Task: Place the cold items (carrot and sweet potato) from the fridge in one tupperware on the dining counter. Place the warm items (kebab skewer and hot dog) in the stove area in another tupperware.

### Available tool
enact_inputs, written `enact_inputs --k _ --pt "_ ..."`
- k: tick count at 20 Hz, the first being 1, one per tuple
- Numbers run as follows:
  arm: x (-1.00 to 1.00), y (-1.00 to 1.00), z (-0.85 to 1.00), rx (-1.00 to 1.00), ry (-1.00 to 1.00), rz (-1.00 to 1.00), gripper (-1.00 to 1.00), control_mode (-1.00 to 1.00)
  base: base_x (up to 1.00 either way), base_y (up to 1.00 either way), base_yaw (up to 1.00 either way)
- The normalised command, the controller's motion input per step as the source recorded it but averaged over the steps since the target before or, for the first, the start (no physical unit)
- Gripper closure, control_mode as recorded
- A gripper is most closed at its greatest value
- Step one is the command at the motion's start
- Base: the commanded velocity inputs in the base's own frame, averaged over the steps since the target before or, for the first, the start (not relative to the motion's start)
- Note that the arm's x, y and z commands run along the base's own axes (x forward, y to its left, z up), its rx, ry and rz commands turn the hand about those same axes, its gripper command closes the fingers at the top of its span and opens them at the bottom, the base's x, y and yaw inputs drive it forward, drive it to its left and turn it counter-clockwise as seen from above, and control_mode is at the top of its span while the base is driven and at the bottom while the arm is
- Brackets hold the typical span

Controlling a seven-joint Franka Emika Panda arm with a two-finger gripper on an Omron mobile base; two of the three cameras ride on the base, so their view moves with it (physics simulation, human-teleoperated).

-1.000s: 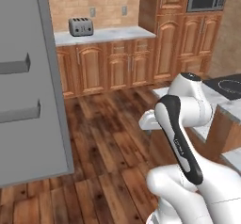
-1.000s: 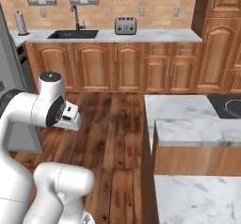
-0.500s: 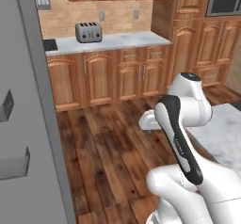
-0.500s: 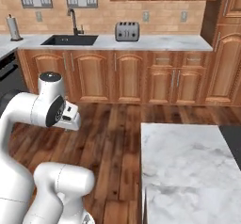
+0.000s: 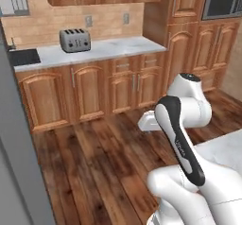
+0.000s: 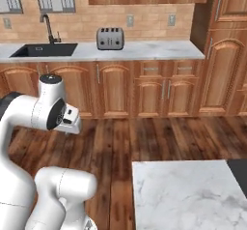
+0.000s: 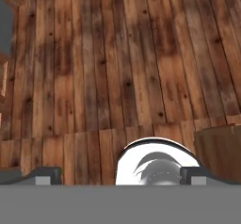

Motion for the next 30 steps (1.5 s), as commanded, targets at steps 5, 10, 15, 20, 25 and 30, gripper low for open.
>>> enact_inputs --k 5,10,15,20,25,30 --pt "0.0 0.0 0.0 0.0 0.0 0.0 -1.0 1.0 0.79 0.23 -0.59" --pt "0.0 0.0 0.0 0.0 0.0 0.0 -1.0 1.0 0.76 0.39 -0.58" --pt "0.0 0.0 0.0 0.0 0.0 0.0 -1.0 1.0 1.0 0.04 -0.18" --pt "0.0 0.0 0.0 0.0 0.0 0.0 -1.0 1.0 1.0 0.14 -0.42" --pt "0.0 0.0 0.0 0.0 0.0 0.0 -1.0 1.0 1.0 0.04 -0.43" --pt "0.0 0.0 0.0 0.0 0.0 0.0 -1.0 1.0 0.98 0.19 -0.56"
